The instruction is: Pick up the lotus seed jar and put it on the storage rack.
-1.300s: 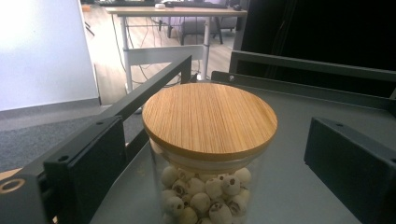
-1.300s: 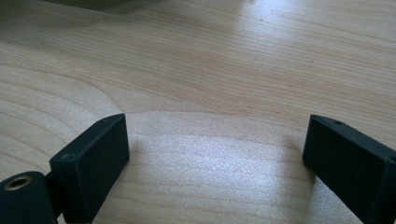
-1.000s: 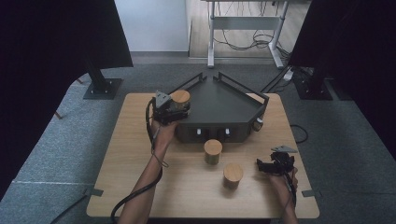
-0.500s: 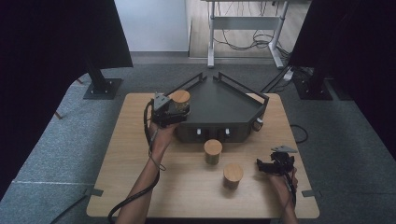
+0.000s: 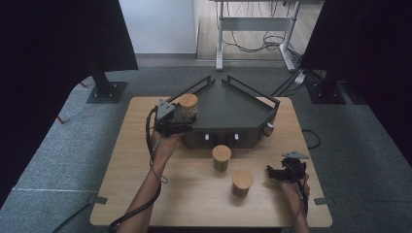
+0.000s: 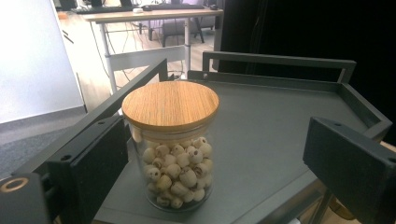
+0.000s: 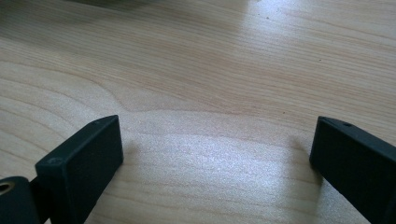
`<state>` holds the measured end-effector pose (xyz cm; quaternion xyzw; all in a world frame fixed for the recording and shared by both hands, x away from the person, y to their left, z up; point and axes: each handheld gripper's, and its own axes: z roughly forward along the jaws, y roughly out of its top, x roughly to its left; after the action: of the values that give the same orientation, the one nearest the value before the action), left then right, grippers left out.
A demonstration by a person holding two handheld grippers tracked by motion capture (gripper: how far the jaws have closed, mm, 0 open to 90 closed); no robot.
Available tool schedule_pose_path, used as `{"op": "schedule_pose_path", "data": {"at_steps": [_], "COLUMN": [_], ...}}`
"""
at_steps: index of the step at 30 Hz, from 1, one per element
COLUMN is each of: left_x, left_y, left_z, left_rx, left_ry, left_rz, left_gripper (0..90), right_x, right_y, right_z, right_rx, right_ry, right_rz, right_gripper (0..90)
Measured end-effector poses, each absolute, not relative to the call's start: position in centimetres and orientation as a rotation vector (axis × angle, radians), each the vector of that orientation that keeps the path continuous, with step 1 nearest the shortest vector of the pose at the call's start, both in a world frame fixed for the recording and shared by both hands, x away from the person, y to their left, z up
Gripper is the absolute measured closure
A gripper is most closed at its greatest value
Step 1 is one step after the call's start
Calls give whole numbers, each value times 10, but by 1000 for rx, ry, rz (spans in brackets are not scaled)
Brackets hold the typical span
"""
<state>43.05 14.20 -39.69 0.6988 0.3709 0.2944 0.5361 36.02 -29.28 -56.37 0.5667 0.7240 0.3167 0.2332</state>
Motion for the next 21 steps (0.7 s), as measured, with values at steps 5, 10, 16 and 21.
{"op": "schedule_pose_path", "data": {"at_steps": [5,10,16,21], "left_x": [426,423,419,415], "left_y": [145,148,155,161], "left_z": [-396,-397,-398,-399], "left_rx": [1673,1681,1694,1707], "left_ry": [879,878,884,887], "left_rz": [707,703,698,694], "left_gripper": [60,59,60,62], "right_x": [360,360,360,360], "right_y": [-293,-293,-293,-293], "right_z": [-564,-564,-564,-564], "right_rx": [1557,1556,1555,1559], "right_ry": [1988,1988,1989,1989], "right_rz": [870,870,870,870], "right_gripper": [19,19,19,19]}}
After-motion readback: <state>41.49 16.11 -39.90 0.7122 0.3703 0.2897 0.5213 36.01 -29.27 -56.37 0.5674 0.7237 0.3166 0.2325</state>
